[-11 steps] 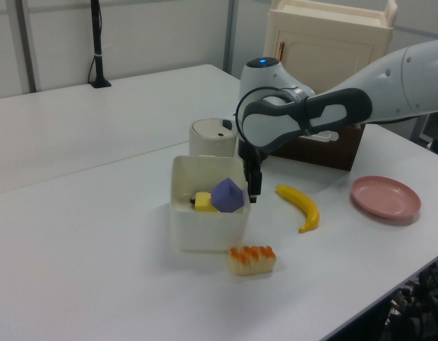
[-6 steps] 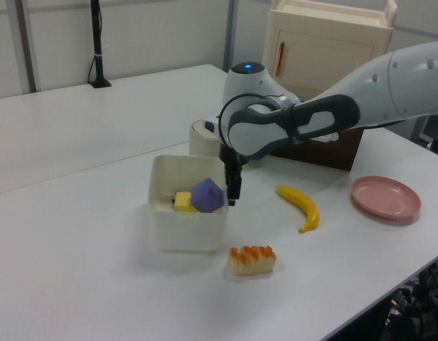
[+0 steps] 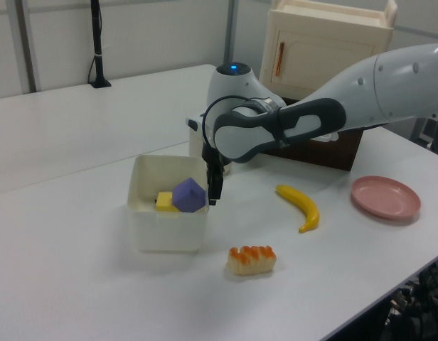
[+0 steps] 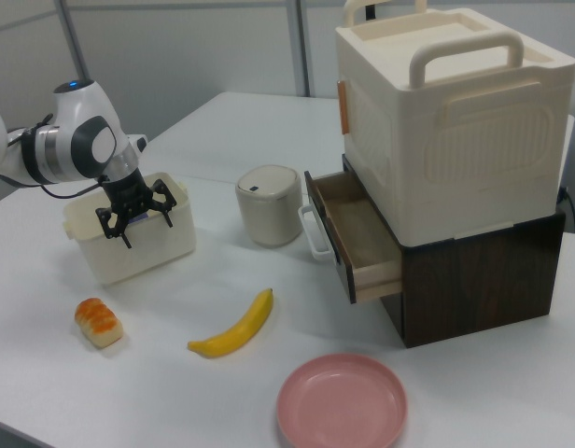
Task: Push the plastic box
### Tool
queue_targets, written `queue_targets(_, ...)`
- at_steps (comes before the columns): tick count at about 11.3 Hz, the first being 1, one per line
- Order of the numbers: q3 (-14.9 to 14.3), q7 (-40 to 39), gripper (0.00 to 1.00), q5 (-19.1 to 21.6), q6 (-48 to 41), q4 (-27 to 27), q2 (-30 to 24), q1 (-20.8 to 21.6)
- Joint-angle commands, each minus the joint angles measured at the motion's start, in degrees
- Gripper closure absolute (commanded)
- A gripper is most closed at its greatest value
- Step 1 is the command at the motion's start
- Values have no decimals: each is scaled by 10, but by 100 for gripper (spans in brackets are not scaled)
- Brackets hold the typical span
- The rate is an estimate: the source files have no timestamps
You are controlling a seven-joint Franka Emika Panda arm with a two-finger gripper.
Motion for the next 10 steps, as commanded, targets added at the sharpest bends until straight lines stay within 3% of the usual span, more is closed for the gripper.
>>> queue_targets(1, -4, 28, 0, -12, 10, 20, 16, 16)
queue_targets(3, -3, 25, 0, -15, 10, 16, 6, 16)
queue_targets(6, -3, 26, 0, -12, -16, -20, -68, -8)
queue_targets(9, -3, 30, 0, 1, -152, -21, -153, -39)
queue_targets(10, -3, 30, 0, 23, -188, -16, -172, -53)
